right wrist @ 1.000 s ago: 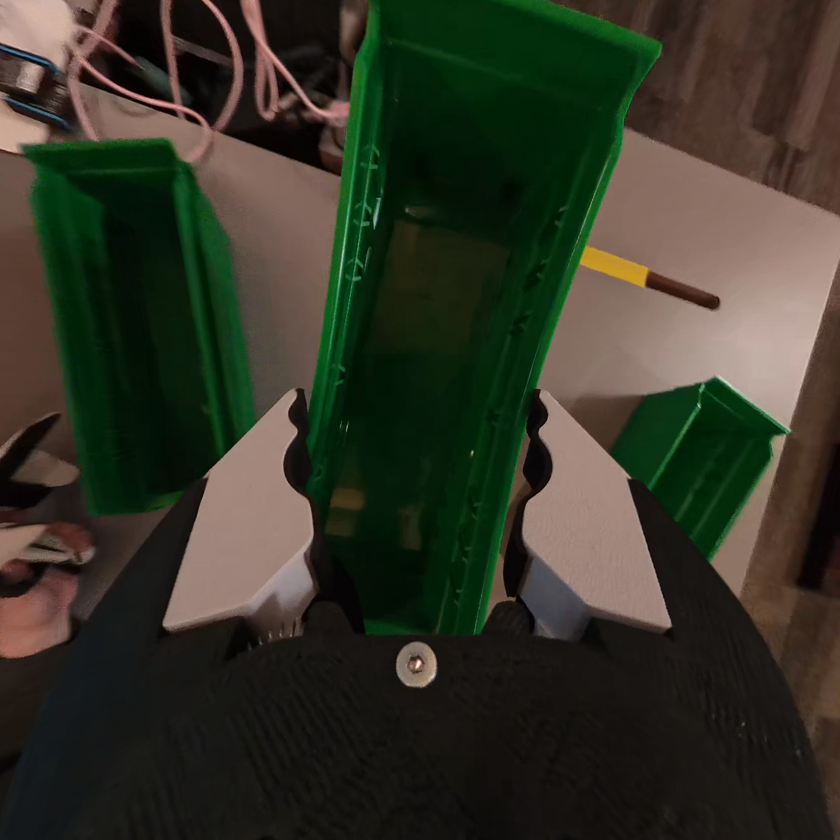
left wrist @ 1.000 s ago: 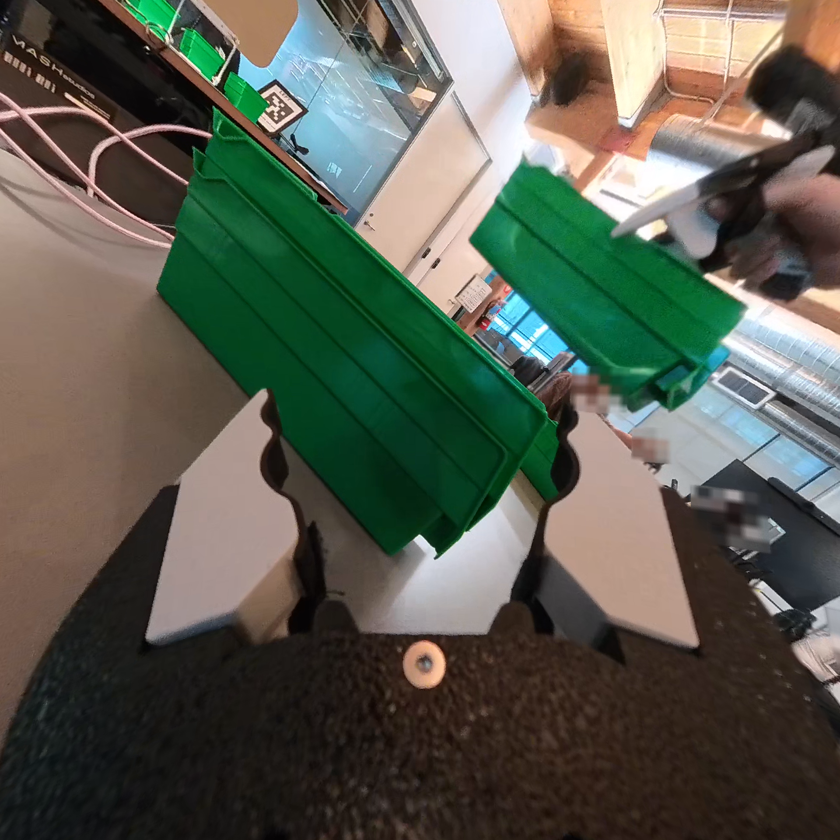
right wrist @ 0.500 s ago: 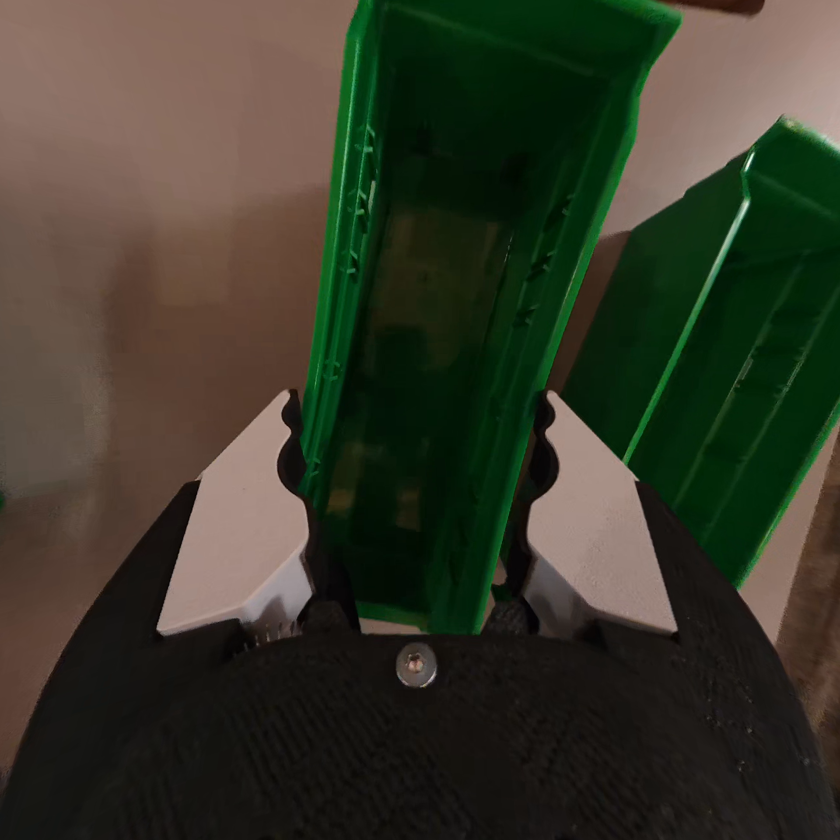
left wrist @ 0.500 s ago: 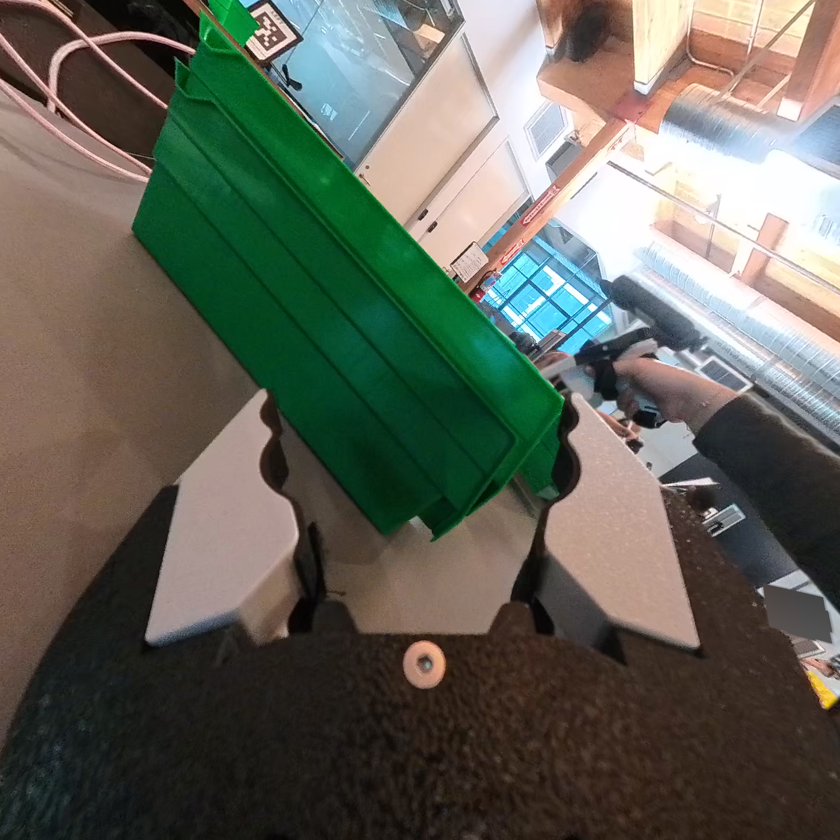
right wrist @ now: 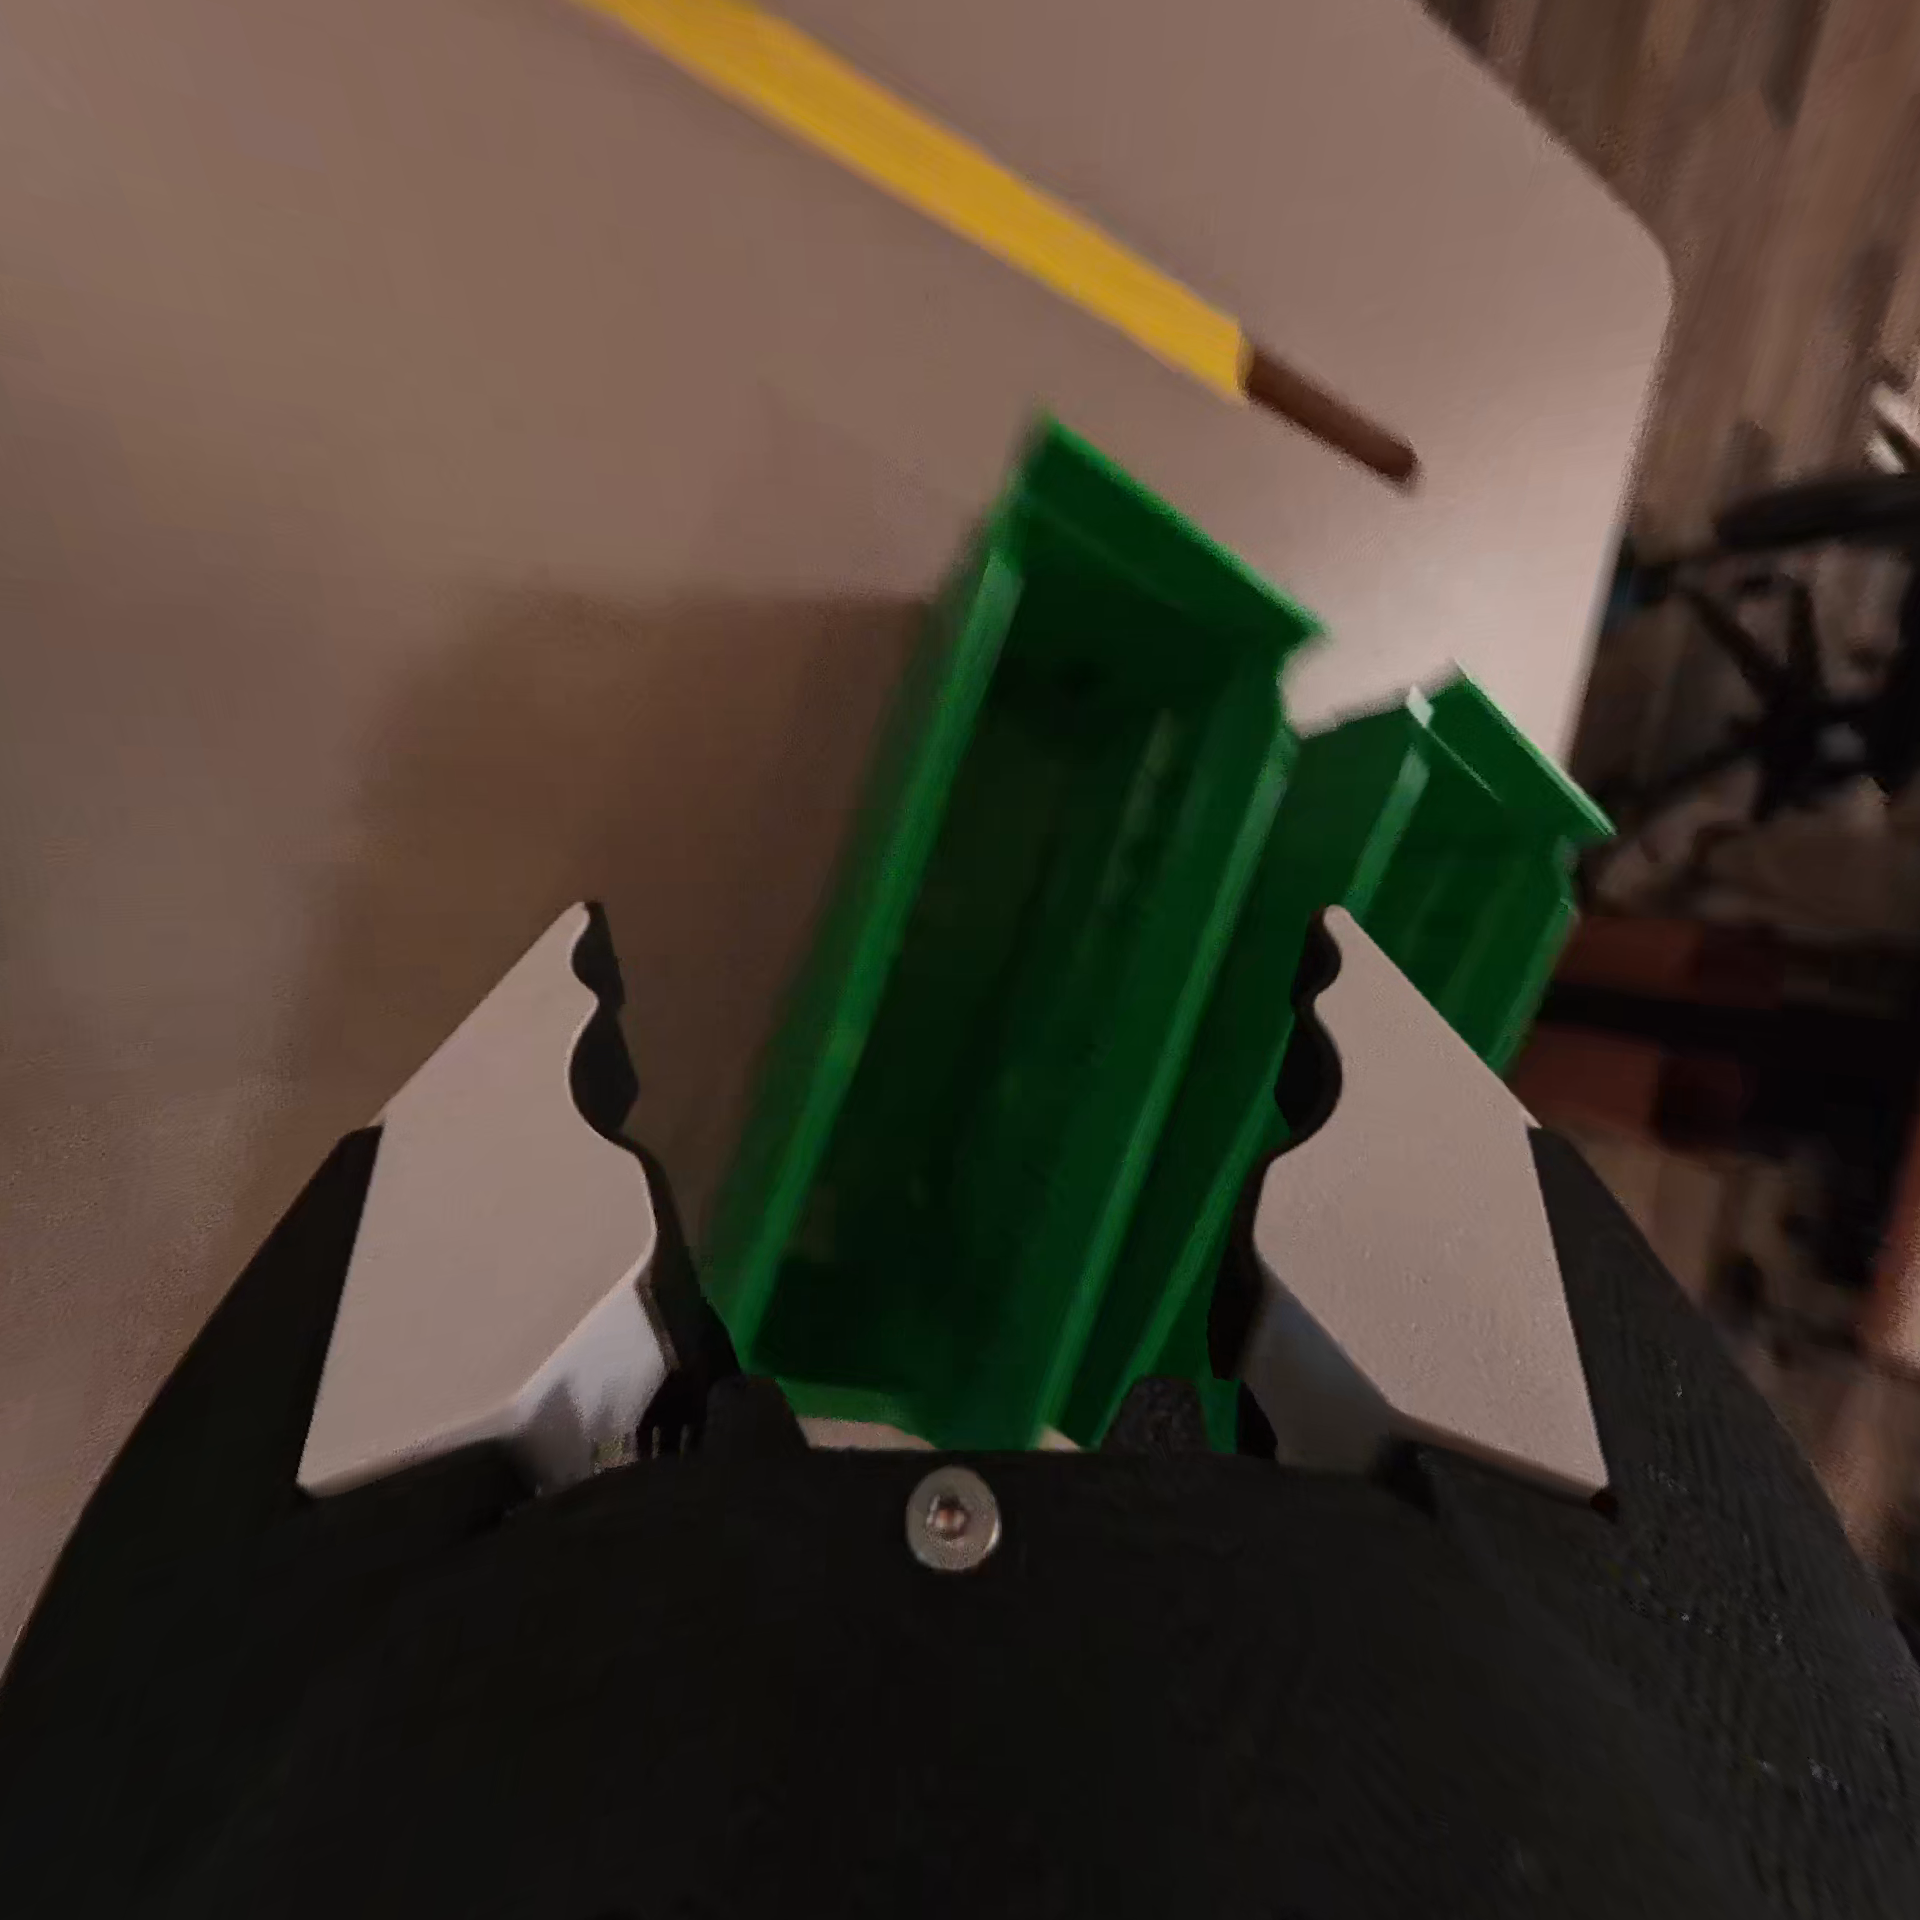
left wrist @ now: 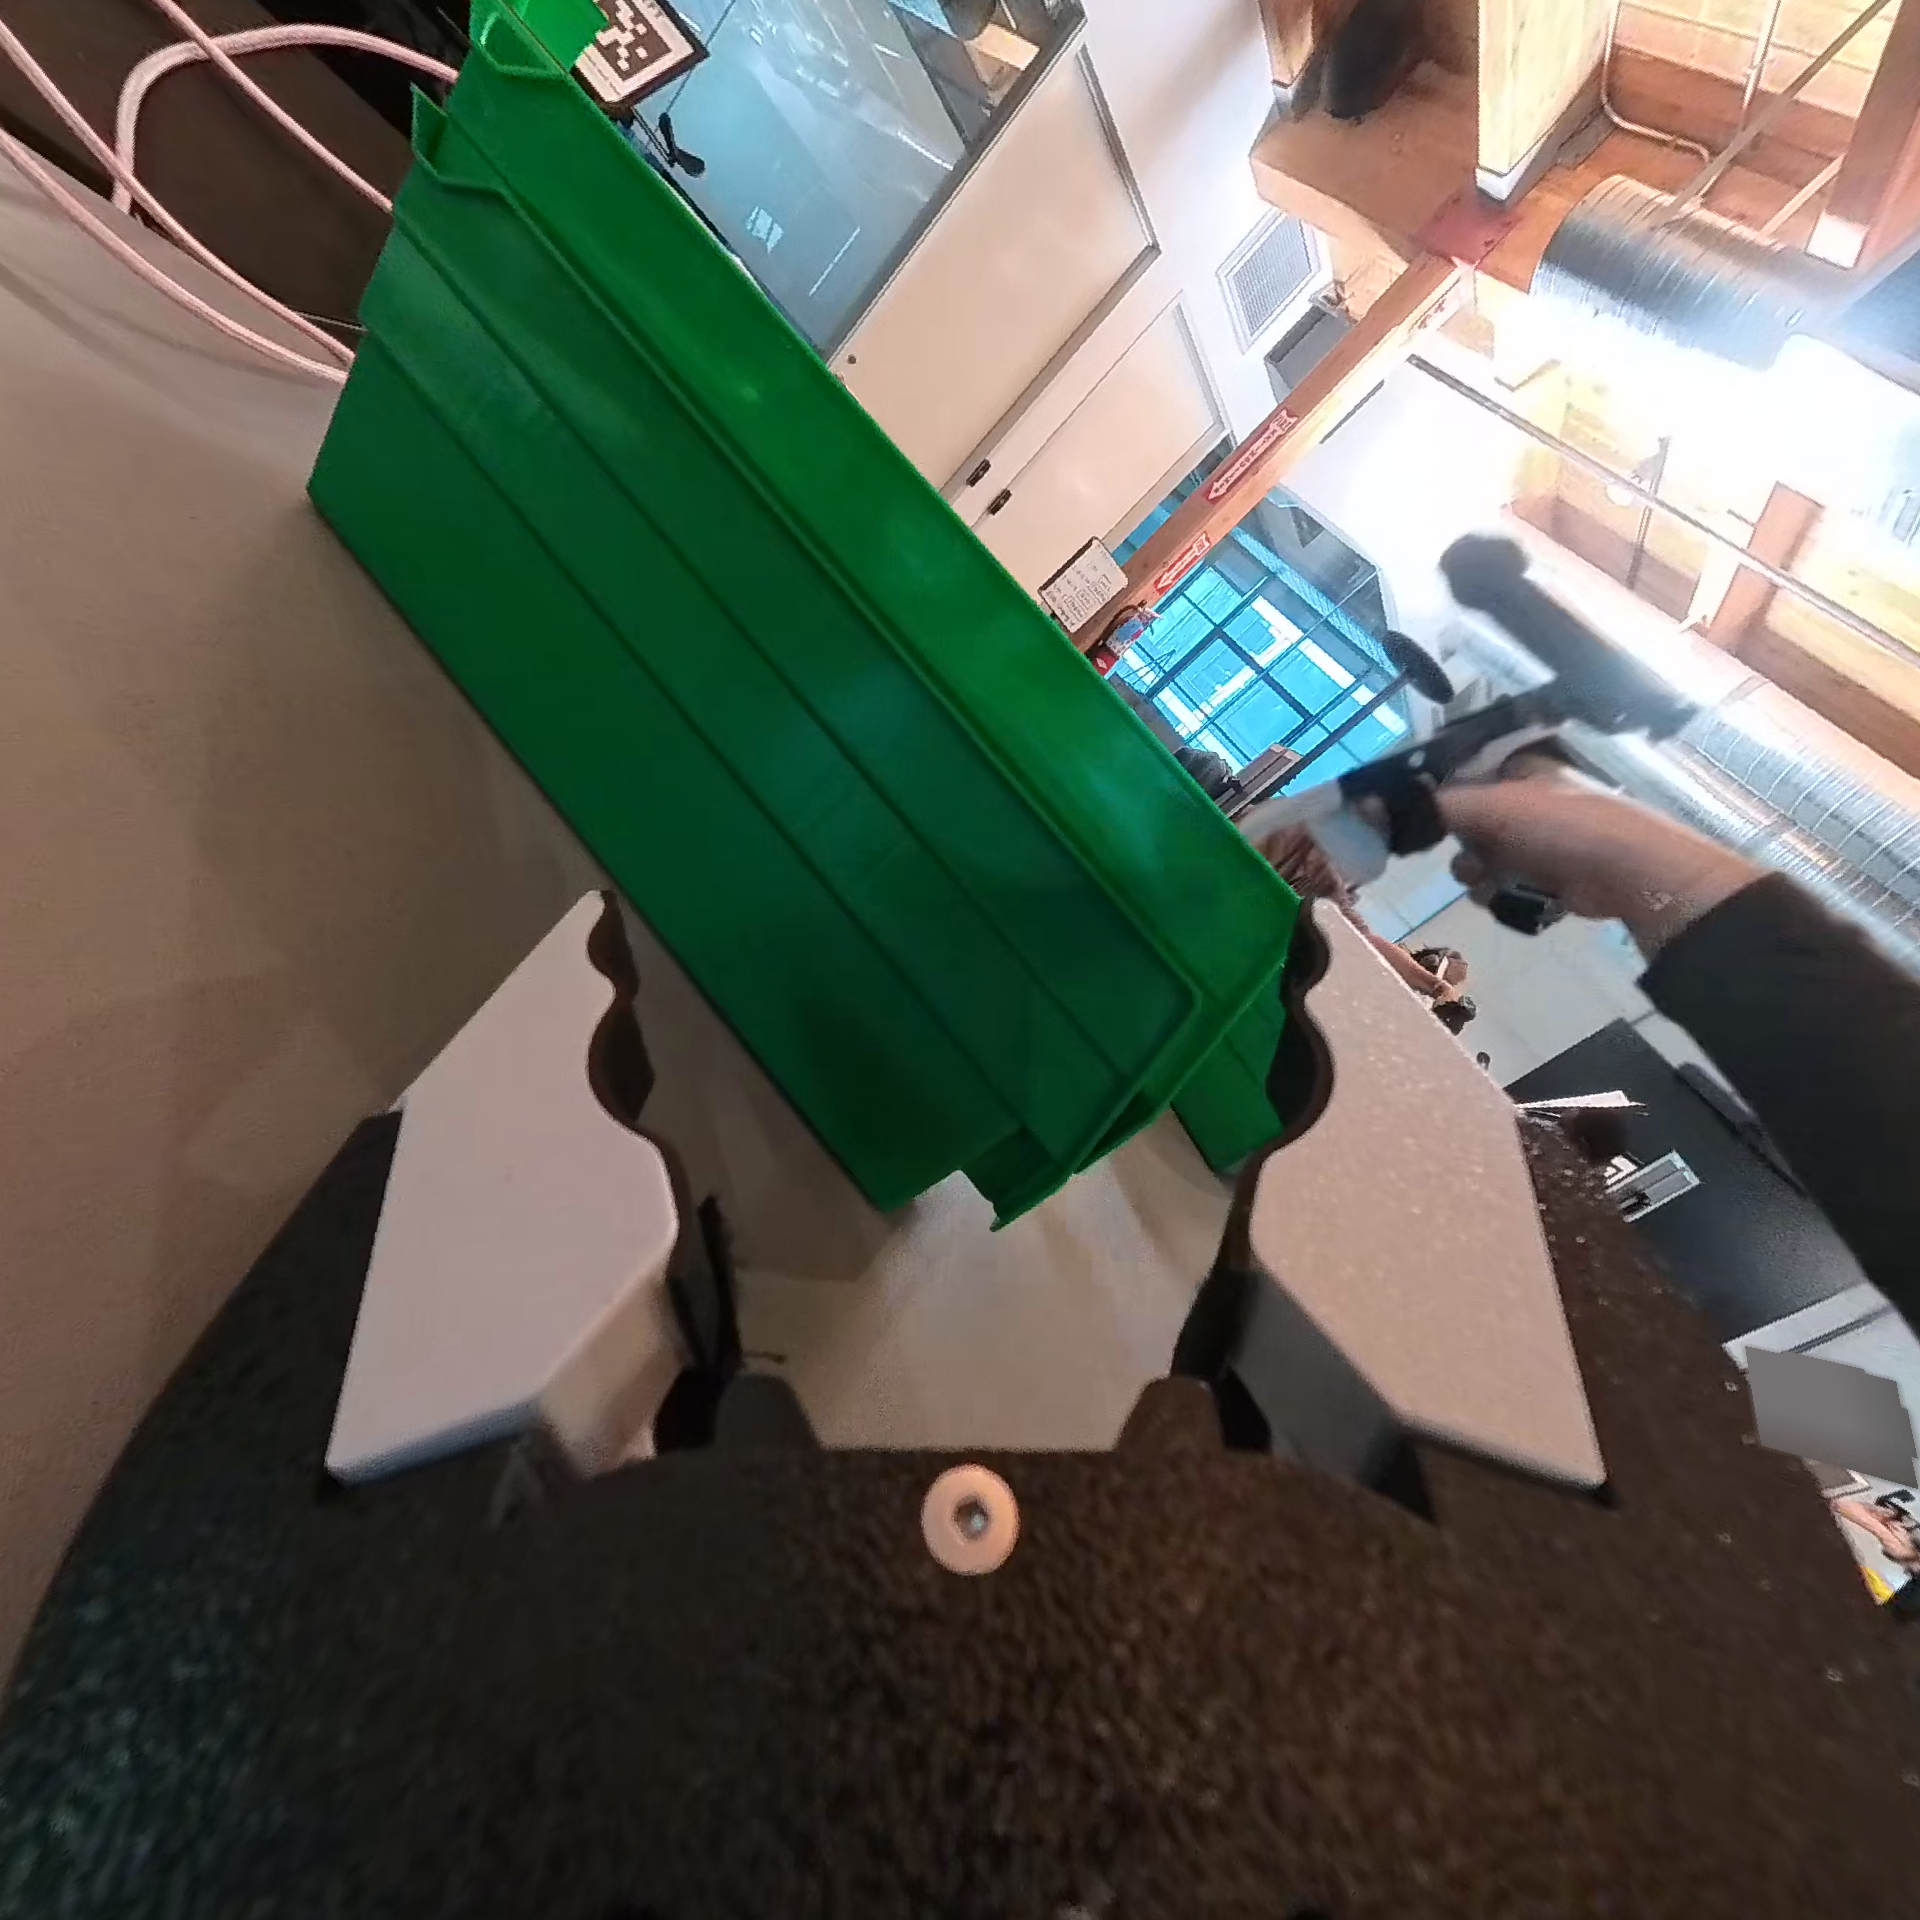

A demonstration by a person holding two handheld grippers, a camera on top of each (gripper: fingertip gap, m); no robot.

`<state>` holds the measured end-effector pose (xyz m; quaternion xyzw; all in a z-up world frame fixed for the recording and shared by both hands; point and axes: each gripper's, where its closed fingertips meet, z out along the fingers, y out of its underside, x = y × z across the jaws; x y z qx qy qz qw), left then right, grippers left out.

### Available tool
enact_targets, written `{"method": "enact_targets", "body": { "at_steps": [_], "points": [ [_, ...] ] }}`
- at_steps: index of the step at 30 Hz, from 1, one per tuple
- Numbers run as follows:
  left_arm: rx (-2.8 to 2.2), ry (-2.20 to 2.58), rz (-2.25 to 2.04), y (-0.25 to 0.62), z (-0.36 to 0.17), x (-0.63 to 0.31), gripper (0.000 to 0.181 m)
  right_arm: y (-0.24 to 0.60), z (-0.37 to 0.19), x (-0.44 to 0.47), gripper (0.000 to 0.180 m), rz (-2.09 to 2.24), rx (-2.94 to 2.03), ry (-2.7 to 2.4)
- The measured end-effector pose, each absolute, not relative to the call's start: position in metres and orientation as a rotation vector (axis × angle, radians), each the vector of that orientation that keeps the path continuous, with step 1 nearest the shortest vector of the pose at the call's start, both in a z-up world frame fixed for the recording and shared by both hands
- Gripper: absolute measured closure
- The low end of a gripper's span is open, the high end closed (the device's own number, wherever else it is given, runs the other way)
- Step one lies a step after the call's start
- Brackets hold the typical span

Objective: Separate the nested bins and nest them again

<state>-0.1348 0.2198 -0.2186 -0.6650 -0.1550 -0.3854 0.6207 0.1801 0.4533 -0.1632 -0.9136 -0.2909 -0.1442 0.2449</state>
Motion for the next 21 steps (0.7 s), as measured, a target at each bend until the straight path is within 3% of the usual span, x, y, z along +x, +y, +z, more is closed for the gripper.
{"method": "enact_targets", "body": {
  "at_steps": [4,8,15,21],
  "points": [
    [-1.525,-0.357,-0.890,0.220,-0.218,-0.135,0.059,0.404,-0.146,0.034,0.050,0.224,-2.416,-0.996],
    [-1.514,-0.363,-0.902,0.219,-0.217,-0.136,0.059,0.343,-0.152,-0.074,0.030,0.563,-2.411,-1.184],
    [-1.518,-0.362,-0.912,0.219,-0.217,-0.135,0.059,0.323,-0.203,-0.130,0.033,0.273,-2.540,-1.336],
    [-1.514,-0.375,-0.939,0.219,-0.218,-0.136,0.059,0.324,-0.213,-0.134,0.060,0.114,-2.615,-1.350]
  ]
}}
